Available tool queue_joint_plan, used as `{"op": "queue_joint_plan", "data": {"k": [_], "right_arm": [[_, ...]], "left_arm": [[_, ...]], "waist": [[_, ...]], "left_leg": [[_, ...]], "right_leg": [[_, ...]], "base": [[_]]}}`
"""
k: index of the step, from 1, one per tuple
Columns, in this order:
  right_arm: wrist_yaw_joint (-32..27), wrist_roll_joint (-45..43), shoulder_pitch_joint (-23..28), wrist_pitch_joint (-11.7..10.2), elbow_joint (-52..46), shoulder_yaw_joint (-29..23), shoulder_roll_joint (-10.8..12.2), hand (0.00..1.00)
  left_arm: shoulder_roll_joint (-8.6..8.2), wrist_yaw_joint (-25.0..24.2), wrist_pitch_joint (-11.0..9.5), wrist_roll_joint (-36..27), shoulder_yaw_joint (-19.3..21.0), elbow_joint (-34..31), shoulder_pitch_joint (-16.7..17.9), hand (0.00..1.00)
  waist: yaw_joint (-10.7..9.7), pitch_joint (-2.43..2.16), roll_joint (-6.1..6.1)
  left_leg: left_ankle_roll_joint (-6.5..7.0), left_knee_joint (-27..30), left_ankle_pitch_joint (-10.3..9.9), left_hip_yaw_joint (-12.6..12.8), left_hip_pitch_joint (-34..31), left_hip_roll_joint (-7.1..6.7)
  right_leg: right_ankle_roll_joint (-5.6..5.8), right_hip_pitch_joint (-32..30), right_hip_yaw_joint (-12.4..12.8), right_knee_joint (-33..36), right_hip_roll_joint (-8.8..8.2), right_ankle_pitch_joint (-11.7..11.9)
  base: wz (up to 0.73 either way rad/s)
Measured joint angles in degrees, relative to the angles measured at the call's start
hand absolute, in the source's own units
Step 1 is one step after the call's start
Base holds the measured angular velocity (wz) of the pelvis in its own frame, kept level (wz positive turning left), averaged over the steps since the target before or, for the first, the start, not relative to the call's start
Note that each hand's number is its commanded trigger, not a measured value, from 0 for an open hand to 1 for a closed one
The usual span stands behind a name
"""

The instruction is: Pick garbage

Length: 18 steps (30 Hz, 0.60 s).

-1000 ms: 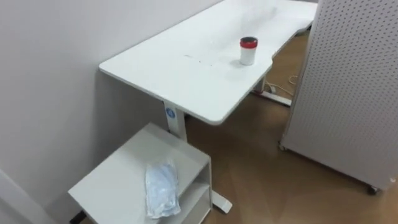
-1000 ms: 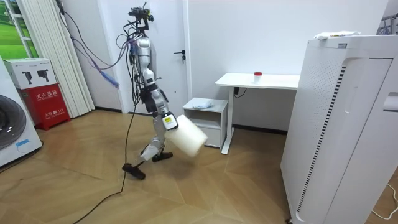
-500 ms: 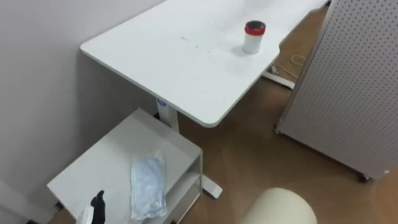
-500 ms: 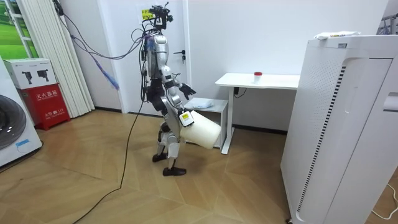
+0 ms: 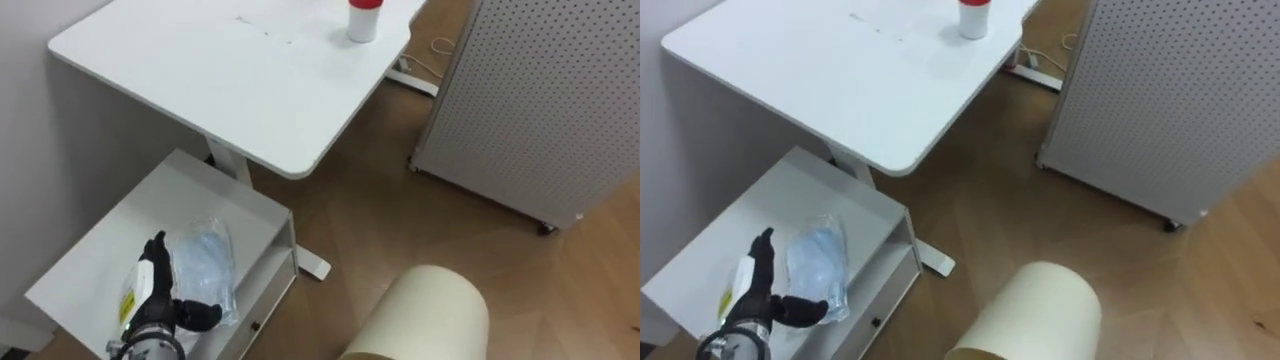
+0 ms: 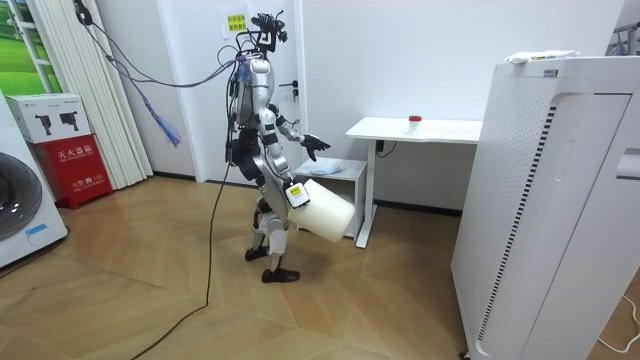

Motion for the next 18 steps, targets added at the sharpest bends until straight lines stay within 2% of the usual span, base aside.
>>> {"op": "queue_joint_plan", "data": {"k": [3, 6, 8, 12, 14, 16, 18], "right_arm": [[-0.1, 0.4, -1.3, -0.3, -0.4, 0.3, -0.1, 1.00], [-0.4, 1.7, -1.8, -0.5, -0.9, 1.2, -0.2, 1.00], [-0.6, 2.4, -1.9, -0.7, -1.7, 1.4, -0.3, 1.00], [-0.8, 2.4, -2.7, -0.7, -2.5, 1.6, -0.4, 1.00], [-1.0, 2.6, -2.7, -0.5, -3.8, 2.0, -0.8, 1.00], [-1.0, 3.2, -2.9, -0.4, -4.8, 2.1, -1.2, 1.00], [-1.3, 5.1, -2.9, -0.1, -5.1, 2.1, -1.6, 1.00]], "left_arm": [[0.51, 1.6, 0.0, 0.0, -1.7, 0.0, -1.5, 0.00], [0.55, 2.1, 0.0, 0.3, -3.2, 0.1, -2.4, 0.00], [0.59, 2.6, 0.0, 0.7, -3.4, 0.8, -3.6, 0.00], [1.48, 3.4, 0.3, 1.7, -4.9, 2.8, -5.5, 0.00], [1.63, 3.4, 1.3, 2.5, -5.5, 3.7, -5.6, 0.00], [1.93, 3.4, 2.2, 3.0, -6.3, 4.3, -5.8, 0.00], [1.99, 3.4, 3.4, 3.7, -7.6, 4.7, -6.0, 0.00]], "waist": [[-0.2, 0.16, 0.24], [-0.3, 0.21, 0.32], [-1.1, 0.26, 0.36], [-2.0, 0.55, 0.64], [-2.7, 0.59, 0.70], [-3.3, 0.77, 1.07], [-3.3, 0.79, 1.10]], "left_leg": [[-0.44, 2.3, -0.3, 0.0, -3.1, 1.15], [-0.77, 3.2, -0.5, 0.0, -4.2, 1.61], [-0.90, 4.2, -0.5, -0.1, -5.5, 1.72], [-1.04, 6.6, -1.2, 0.3, -8.3, 2.51], [-1.21, 7.8, -1.5, 0.4, -10.0, 2.68], [-1.28, 9.1, -1.7, 0.0, -11.8, 2.68], [-1.41, 10.7, -1.9, -0.1, -14.1, 3.29]], "right_leg": [[-0.56, -2.7, 0.0, 1.0, 0.79, 0.4], [-0.95, -3.9, -0.1, 2.0, 0.97, 0.3], [-1.38, -5.2, -0.1, 3.1, 0.90, 0.0], [-1.81, -8.1, 0.5, 4.7, 1.35, 0.0], [-2.22, -9.9, 1.3, 5.6, 1.62, -0.2], [-2.43, -11.2, 1.1, 6.3, 1.71, -0.4], [-2.78, -13.1, 0.8, 7.2, 1.81, -0.6]], "base": [[-0.08], [-0.04], [0.00], [-0.11], [-0.12], [0.03], [0.02]]}}
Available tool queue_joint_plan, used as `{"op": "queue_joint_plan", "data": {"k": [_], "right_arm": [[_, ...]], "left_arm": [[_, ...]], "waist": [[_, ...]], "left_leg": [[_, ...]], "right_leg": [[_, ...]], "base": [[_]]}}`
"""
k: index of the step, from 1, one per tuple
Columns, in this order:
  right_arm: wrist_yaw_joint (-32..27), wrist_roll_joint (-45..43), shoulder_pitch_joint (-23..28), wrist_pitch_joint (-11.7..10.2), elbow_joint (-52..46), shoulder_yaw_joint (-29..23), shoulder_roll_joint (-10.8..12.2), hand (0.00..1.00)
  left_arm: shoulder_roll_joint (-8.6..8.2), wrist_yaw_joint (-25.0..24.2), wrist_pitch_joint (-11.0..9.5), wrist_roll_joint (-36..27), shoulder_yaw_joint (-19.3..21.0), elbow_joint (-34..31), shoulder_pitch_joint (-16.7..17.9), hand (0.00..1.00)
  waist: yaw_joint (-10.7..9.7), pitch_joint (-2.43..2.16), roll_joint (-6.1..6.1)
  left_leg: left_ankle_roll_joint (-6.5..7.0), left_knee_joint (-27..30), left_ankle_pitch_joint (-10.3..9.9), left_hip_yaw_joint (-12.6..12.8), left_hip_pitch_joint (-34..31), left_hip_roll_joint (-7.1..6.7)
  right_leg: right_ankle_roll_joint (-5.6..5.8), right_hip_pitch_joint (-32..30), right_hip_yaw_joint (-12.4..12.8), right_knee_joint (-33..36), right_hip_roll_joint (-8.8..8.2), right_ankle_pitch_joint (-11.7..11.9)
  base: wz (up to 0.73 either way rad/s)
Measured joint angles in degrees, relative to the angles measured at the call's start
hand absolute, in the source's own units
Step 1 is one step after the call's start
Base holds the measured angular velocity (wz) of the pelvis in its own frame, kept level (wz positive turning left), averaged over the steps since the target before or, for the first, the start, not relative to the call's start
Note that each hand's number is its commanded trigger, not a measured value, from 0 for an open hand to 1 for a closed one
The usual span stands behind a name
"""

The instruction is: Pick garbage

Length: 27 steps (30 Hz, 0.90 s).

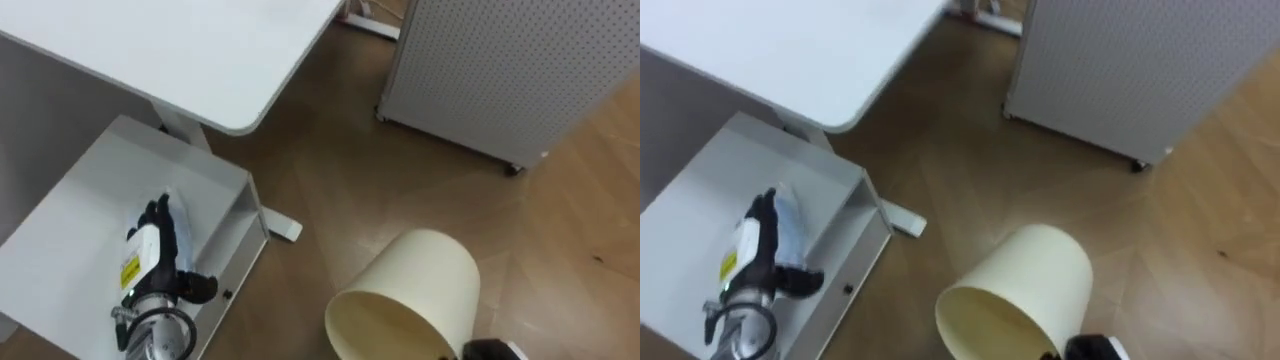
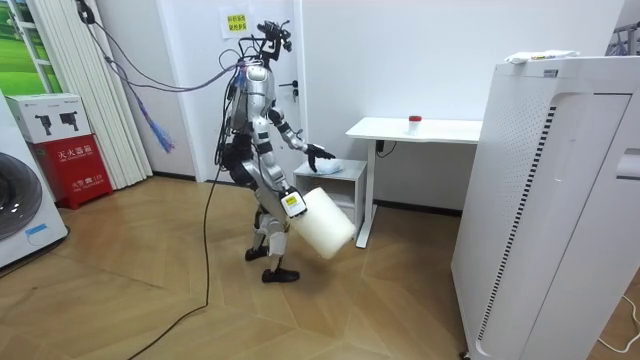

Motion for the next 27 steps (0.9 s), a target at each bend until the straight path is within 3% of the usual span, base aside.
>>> {"op": "queue_joint_plan", "data": {"k": [15, 20, 27], "right_arm": [[-3.9, 5.8, 0.0, 1.4, -6.9, 0.0, 0.4, 1.00], [-3.6, 8.5, 0.1, 1.9, -7.7, 0.1, 0.0, 1.00], [-4.0, 9.5, 0.0, 3.3, -8.1, 0.1, -0.4, 1.00]], "left_arm": [[2.10, -0.3, 5.2, 6.3, -2.2, 2.7, -1.3, 0.00], [3.14, -0.2, 8.0, 7.1, -4.8, 4.7, -0.5, 0.00], [3.84, 0.5, 10.1, 8.5, -4.9, 4.7, -0.3, 0.00]], "waist": [[-0.2, -0.09, -0.12], [-0.2, -0.15, -0.24], [0.6, -0.29, -0.01]], "left_leg": [[-0.77, 7.3, -1.0, -1.4, -10.1, 0.16], [-1.02, 9.2, -1.2, -2.3, -12.4, 0.20], [-1.46, 9.7, -1.3, -3.3, -13.9, 0.33]], "right_leg": [[-2.08, -10.5, -0.6, 8.9, -1.72, -2.6], [-2.50, -12.4, -1.1, 11.0, -2.05, -3.3], [-2.98, -13.0, -2.3, 10.6, -2.08, -3.0]], "base": [[0.04], [0.10], [0.00]]}}
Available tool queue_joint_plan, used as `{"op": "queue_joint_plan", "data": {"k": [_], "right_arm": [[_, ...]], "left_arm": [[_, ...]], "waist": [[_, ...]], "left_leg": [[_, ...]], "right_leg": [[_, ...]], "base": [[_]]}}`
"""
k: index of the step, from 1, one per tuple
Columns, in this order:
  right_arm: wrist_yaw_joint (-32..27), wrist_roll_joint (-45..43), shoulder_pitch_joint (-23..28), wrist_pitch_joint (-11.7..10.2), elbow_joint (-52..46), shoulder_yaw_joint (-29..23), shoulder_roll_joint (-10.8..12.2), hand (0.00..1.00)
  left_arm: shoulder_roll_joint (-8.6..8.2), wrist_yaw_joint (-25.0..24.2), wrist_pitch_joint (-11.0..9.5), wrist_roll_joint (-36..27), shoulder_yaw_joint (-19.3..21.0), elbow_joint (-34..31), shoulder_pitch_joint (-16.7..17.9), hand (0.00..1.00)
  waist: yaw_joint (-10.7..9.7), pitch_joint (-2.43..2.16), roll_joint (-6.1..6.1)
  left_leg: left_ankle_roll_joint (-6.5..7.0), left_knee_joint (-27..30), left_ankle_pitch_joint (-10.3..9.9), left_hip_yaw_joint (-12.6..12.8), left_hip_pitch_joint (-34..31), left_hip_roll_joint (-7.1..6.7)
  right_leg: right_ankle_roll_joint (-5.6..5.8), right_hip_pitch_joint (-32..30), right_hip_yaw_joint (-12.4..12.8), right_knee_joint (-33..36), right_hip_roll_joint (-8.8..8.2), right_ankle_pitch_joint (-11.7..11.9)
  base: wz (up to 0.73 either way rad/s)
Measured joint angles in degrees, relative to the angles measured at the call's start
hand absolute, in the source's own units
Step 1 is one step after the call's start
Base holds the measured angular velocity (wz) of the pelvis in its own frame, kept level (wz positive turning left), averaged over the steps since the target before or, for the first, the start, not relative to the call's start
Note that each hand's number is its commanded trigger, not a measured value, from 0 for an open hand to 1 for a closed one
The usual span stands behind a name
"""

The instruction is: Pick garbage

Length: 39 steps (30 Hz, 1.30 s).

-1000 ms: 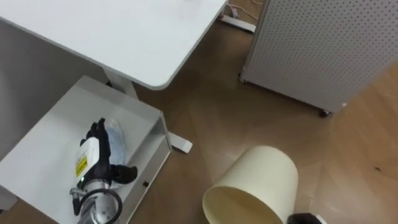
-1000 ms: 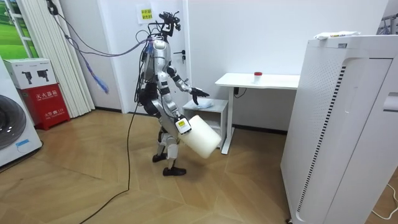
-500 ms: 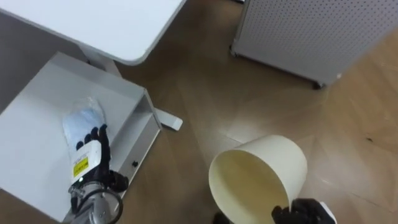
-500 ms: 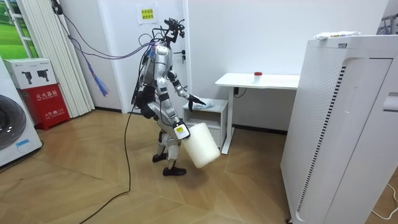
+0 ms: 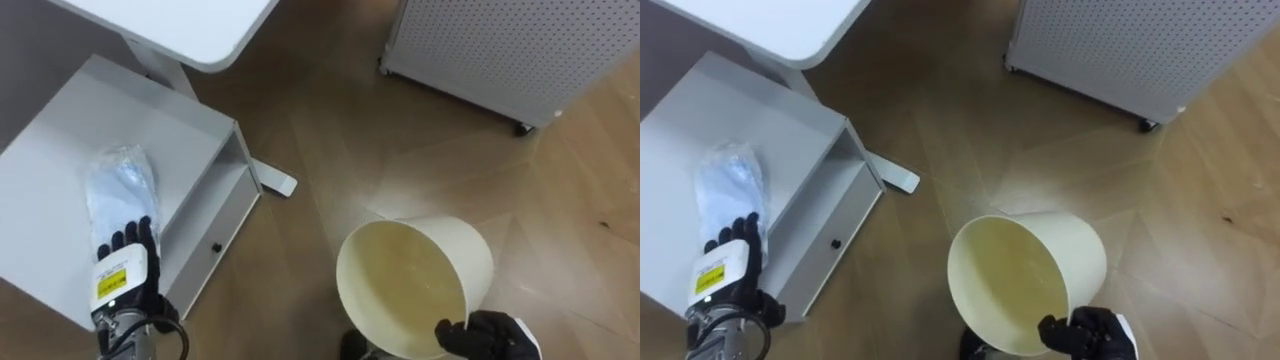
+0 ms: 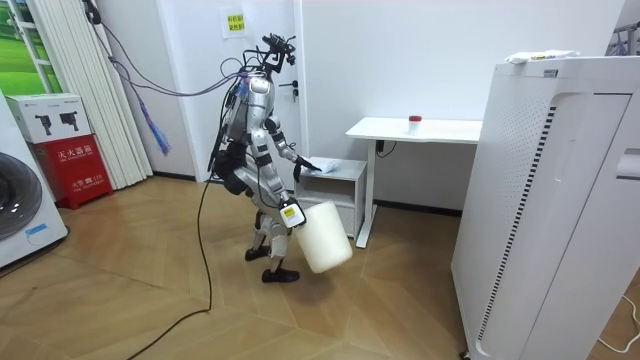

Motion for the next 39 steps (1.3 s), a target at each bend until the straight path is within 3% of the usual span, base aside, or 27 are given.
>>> {"op": "queue_joint_plan", "data": {"k": [1, 2, 4, 8, 13, 23, 33, 36, 37, 39], "right_arm": [[-0.1, 0.0, 0.0, 0.1, 0.0, 0.0, 0.1, 1.00], [-0.3, 0.0, 0.0, 0.2, 0.1, 0.0, 0.4, 1.00], [-0.3, -0.1, -0.3, 0.3, 0.4, 0.0, 0.8, 1.00], [-0.2, -0.2, -2.2, 1.7, 1.2, 0.1, 1.4, 1.00], [0.5, -0.2, -4.6, 2.6, 3.2, 1.1, 2.1, 1.00], [3.1, 1.2, -6.6, 5.0, 4.5, 4.1, 3.5, 1.00], [3.5, 1.4, -7.8, 5.7, 3.8, 7.2, 3.3, 1.00], [3.5, 1.4, -7.9, 5.5, 3.8, 7.4, 3.6, 1.00], [3.5, 1.4, -7.9, 5.3, 3.8, 7.8, 3.6, 1.00], [3.9, 1.0, -7.9, 4.8, 4.0, 7.8, 3.8, 1.00]], "left_arm": [[0.01, 0.1, 0.1, 0.0, 0.0, 0.0, 0.0, 0.40], [0.02, 0.4, 0.5, 0.2, 0.0, -0.1, 0.2, 0.70], [0.02, 0.7, 0.9, 1.2, 0.2, -0.2, 0.5, 1.00], [-0.08, 3.2, 1.7, 2.9, 0.4, -0.6, 0.2, 1.00], [-0.28, 4.5, 3.2, 3.8, 0.4, -0.7, -1.2, 1.00], [-0.94, 4.3, 6.3, 3.8, 0.4, -1.0, -1.8, 1.00], [-1.67, 6.0, 5.6, 2.8, 0.2, -1.0, -3.3, 1.00], [-2.18, 7.7, 4.7, 1.0, 0.5, -0.9, -3.4, 1.00], [-2.41, 8.4, 4.2, 0.2, 0.5, -1.0, -3.5, 1.00], [-2.83, 9.6, 2.5, -3.4, 0.8, -1.4, -3.3, 1.00]], "waist": [[0.1, 0.00, 0.00], [0.5, -0.01, 0.01], [1.0, -0.02, 0.02], [2.7, -0.12, 0.19], [4.1, -0.66, 1.03], [4.5, -0.39, 1.72], [5.8, -0.08, 1.76], [6.0, 0.33, 1.52], [5.9, 0.72, 1.36], [5.9, 0.95, 1.12]], "left_leg": [[0.04, 0.0, 0.0, 0.0, -0.1, 0.01], [0.20, 0.0, 0.2, 0.0, -0.1, 0.03], [0.14, -0.1, 0.2, 0.0, 0.0, -0.04], [0.12, -0.3, 0.3, 0.0, 0.0, -0.16], [0.34, -1.7, 1.1, -0.1, 0.3, -1.32], [0.73, -5.7, 2.6, -0.1, 0.7, -2.87], [0.84, -6.8, 2.8, 0.0, 0.2, -3.31], [0.85, -6.6, 2.8, 0.0, 0.2, -3.29], [0.92, -6.4, 2.8, 0.1, 0.3, -3.33], [1.12, -6.3, 2.7, 0.0, 0.3, -3.77]], "right_leg": [[0.00, 0.0, -0.1, 0.0, 0.00, 0.1], [-0.03, 0.0, -0.1, -0.1, 0.03, 0.1], [-0.03, -0.1, 0.0, -0.1, 0.02, 0.2], [-0.03, -0.1, 0.0, -0.2, -0.10, 0.2], [0.23, -0.1, -0.1, -0.6, -1.03, 0.3], [0.86, 0.0, -0.4, -3.0, -2.05, 0.9], [1.29, -0.5, -0.5, -3.7, -2.40, 0.7], [1.46, -0.5, -0.4, -3.3, -2.61, 0.5], [1.58, -0.5, -0.3, -2.8, -2.94, 0.2], [1.64, -0.5, -0.4, -2.7, -3.05, 0.2]], "base": [[0.00], [0.00], [0.00], [0.01], [0.10], [0.05], [0.02], [0.04], [0.07], [0.03]]}}
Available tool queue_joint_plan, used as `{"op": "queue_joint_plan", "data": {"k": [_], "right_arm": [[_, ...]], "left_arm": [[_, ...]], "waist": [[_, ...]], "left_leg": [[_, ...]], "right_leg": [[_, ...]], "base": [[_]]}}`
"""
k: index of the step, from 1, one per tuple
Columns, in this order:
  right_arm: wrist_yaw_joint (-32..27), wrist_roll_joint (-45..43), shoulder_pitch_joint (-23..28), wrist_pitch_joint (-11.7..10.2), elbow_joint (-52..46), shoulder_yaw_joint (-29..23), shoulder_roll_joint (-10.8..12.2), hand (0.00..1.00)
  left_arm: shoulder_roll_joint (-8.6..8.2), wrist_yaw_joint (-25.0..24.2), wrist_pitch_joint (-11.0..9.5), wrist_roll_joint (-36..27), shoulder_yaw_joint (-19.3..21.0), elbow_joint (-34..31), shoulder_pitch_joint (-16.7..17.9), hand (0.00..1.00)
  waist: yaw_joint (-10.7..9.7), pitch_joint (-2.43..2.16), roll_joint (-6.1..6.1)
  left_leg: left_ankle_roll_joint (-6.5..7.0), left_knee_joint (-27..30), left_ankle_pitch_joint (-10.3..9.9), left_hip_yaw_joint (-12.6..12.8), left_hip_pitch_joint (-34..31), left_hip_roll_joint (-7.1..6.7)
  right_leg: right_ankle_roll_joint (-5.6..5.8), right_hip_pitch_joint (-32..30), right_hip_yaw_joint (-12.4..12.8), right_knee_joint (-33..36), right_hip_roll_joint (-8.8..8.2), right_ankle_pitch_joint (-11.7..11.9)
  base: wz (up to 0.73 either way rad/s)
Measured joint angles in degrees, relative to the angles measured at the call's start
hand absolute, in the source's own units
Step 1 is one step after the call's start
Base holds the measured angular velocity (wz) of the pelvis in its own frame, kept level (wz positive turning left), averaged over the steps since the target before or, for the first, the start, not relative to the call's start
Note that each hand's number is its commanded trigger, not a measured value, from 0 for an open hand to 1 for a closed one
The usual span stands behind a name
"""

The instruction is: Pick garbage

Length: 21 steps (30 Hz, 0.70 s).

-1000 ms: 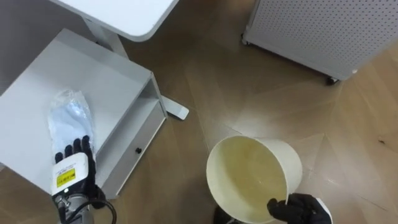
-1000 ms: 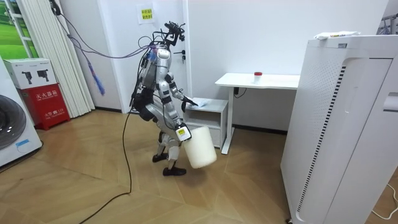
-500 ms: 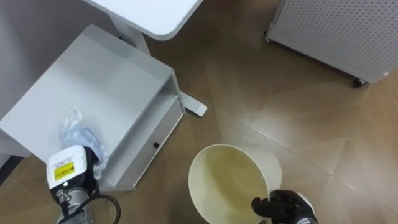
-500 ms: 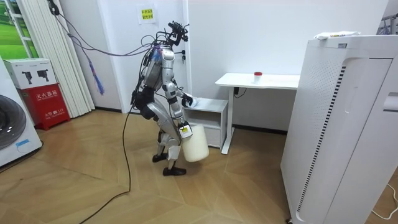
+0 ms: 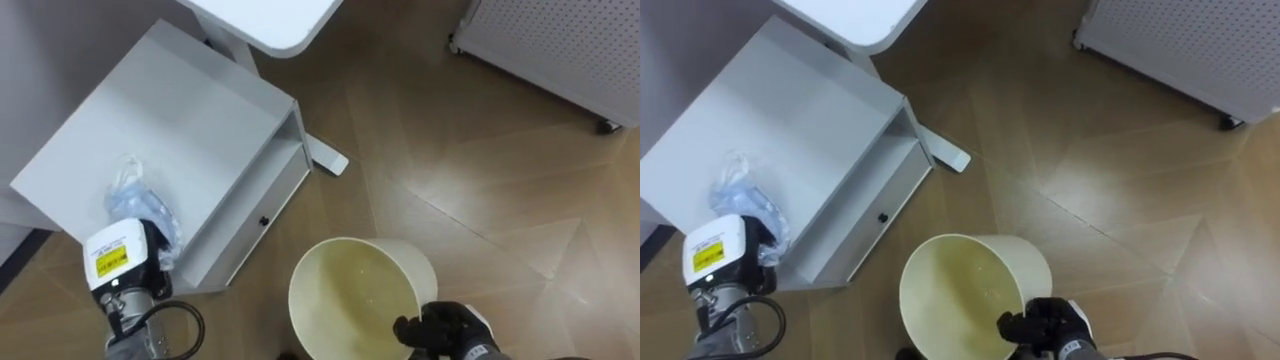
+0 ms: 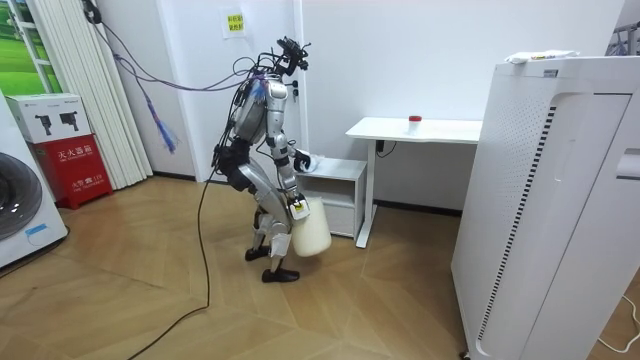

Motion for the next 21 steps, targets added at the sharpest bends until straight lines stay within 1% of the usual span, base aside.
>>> {"op": "queue_joint_plan", "data": {"k": [1, 3, 4, 5, 6, 8, 9, 10, 11, 12, 14, 15, 17, 18, 19, 21], "right_arm": [[0.1, 0.0, -0.1, -0.1, 0.0, 0.0, 0.0, 1.00], [0.2, 0.0, -0.3, -0.5, 0.0, 0.0, 0.0, 1.00], [0.3, 0.0, -0.1, -0.9, 0.3, 0.0, 0.2, 1.00], [0.4, 0.1, 0.2, -1.5, 0.3, 0.1, 0.7, 1.00], [0.5, -0.1, 0.5, -1.9, 0.3, 0.1, 1.1, 1.00], [0.8, -0.6, 1.6, -3.2, 0.1, 0.4, 2.6, 1.00], [1.0, -0.4, 2.1, -3.9, 0.1, 1.1, 3.3, 1.00], [1.1, -0.3, 2.3, -4.3, 0.0, 1.2, 3.8, 1.00], [1.5, 0.0, 3.1, -4.6, -0.7, 1.2, 4.5, 1.00], [1.7, 0.3, 4.3, -5.0, -1.5, 1.3, 5.0, 1.00], [1.8, 0.3, 5.2, -5.3, -1.3, 1.3, 5.8, 1.00], [2.1, 0.4, 5.5, -5.7, -1.1, 1.4, 5.8, 1.00], [2.2, 0.1, 6.0, -6.0, -1.2, 1.8, 6.1, 1.00], [2.2, 0.1, 6.2, -6.1, -1.2, 1.8, 6.1, 1.00], [2.0, 0.2, 6.5, -6.3, -1.2, 1.8, 6.1, 1.00], [2.1, 0.0, 7.4, -6.3, -0.9, 1.7, 5.9, 1.00]], "left_arm": [[-0.22, 0.0, -0.2, -1.0, 0.1, -0.5, 0.0, 1.00], [-1.00, -0.1, -1.3, -3.4, -0.1, -2.5, 0.5, 1.00], [-1.58, -0.2, -2.8, -5.0, -0.5, -4.2, 1.0, 1.00], [-2.61, -0.3, -4.5, -6.9, -0.8, -5.8, 1.9, 1.00], [-3.14, -0.5, -5.3, -7.7, -1.0, -6.5, 2.6, 1.00], [-5.05, -3.6, -8.9, -11.3, -3.2, -8.7, 5.2, 1.00], [-6.47, -5.3, -10.1, -13.3, -4.5, -8.7, 6.2, 1.00], [-7.23, -6.4, -10.7, -14.5, -5.4, -8.7, 6.9, 1.00], [-8.53, -8.6, -12.1, -17.0, -7.5, -8.7, 8.6, 1.00], [-9.71, -10.9, -13.2, -19.1, -9.3, -8.5, 9.6, 1.00], [-10.84, -14.2, -14.3, -21.4, -10.8, -8.1, 11.6, 1.00], [-11.38, -16.3, -14.5, -23.1, -11.5, -8.1, 12.6, 1.00], [-11.94, -19.1, -14.5, -23.6, -12.2, -8.1, 14.1, 1.00], [-11.93, -20.1, -14.5, -23.6, -12.7, -8.2, 14.5, 1.00], [-11.98, -22.1, -14.5, -23.7, -13.6, -8.3, 15.2, 1.00], [-12.24, -26.1, -14.5, -24.0, -15.2, -8.7, 17.1, 1.00]], "waist": [[0.0, 0.01, -0.02], [0.0, 0.00, -0.06], [-0.1, 0.02, -0.29], [-0.2, 0.00, -0.57], [-0.2, -0.01, -0.64], [-0.8, -0.16, -1.60], [-1.3, -0.18, -2.00], [-1.6, -0.28, -2.25], [-1.6, -0.45, -2.93], [-1.6, -0.69, -3.37], [-1.5, -0.96, -3.81], [-1.4, -0.96, -3.81], [-0.8, -1.02, -3.79], [-0.5, -1.07, -3.77], [0.0, -1.34, -3.77], [0.7, -2.33, -3.71]], "left_leg": [[0.01, -0.1, 0.0, -0.1, 0.0, -0.18], [0.27, -0.4, 0.2, 0.0, 0.1, -0.43], [0.49, -0.8, 0.3, 0.2, 0.3, -0.45], [0.63, -1.2, 0.4, 0.5, 0.8, -0.47], [0.65, -1.3, 0.4, 0.5, 1.1, -0.51], [0.65, -2.2, 0.4, 0.8, 2.7, -0.50], [0.68, -2.3, 0.4, 1.0, 3.2, -0.49], [0.70, -2.3, 0.4, 1.0, 3.3, -0.41], [0.71, -2.7, 0.4, 1.2, 3.8, -0.34], [0.71, -2.8, 0.4, 1.3, 4.1, -0.19], [0.71, -3.0, 0.4, 1.6, 4.6, -0.01], [0.71, -3.0, 0.4, 1.8, 5.2, 0.10], [0.71, -3.3, 0.4, 2.0, 5.7, 0.16], [0.71, -3.4, 0.4, 2.0, 5.8, 0.16], [0.71, -3.5, 0.4, 2.0, 5.9, 0.13], [0.72, -3.9, 0.4, 2.1, 6.7, -0.08]], "right_leg": [[0.02, 0.0, 0.0, 0.0, -0.10, 0.0], [0.11, 0.0, -0.1, -0.1, -0.46, 0.0], [0.20, 0.1, -0.1, -0.1, -0.80, 0.0], [0.31, 0.4, 0.0, -0.2, -0.90, 0.0], [0.38, 0.7, 0.0, -0.3, -0.90, 0.0], [0.74, 2.2, 0.3, -1.3, -0.61, 0.1], [0.81, 2.9, 0.2, -1.7, -0.47, 0.1], [0.93, 3.1, 0.2, -2.0, -0.27, 0.2], [1.00, 3.5, 0.3, -2.2, -0.15, 0.3], [1.06, 3.8, 0.3, -2.4, 0.15, 0.3], [1.08, 4.3, 0.4, -3.0, 0.21, 0.3], [1.09, 4.7, 0.4, -3.2, 0.26, 0.4], [1.09, 5.2, 0.5, -3.2, 0.28, 0.4], [1.09, 5.3, 0.5, -3.2, 0.28, 0.4], [1.07, 5.3, 0.6, -3.2, 0.27, 0.4], [1.08, 5.8, 0.7, -3.2, 0.14, 0.5]], "base": [[0.05], [0.07], [0.05], [0.03], [0.00], [-0.07], [-0.08], [-0.08], [-0.09], [-0.09], [-0.05], [-0.03], [-0.02], [0.00], [0.00], [0.00]]}}
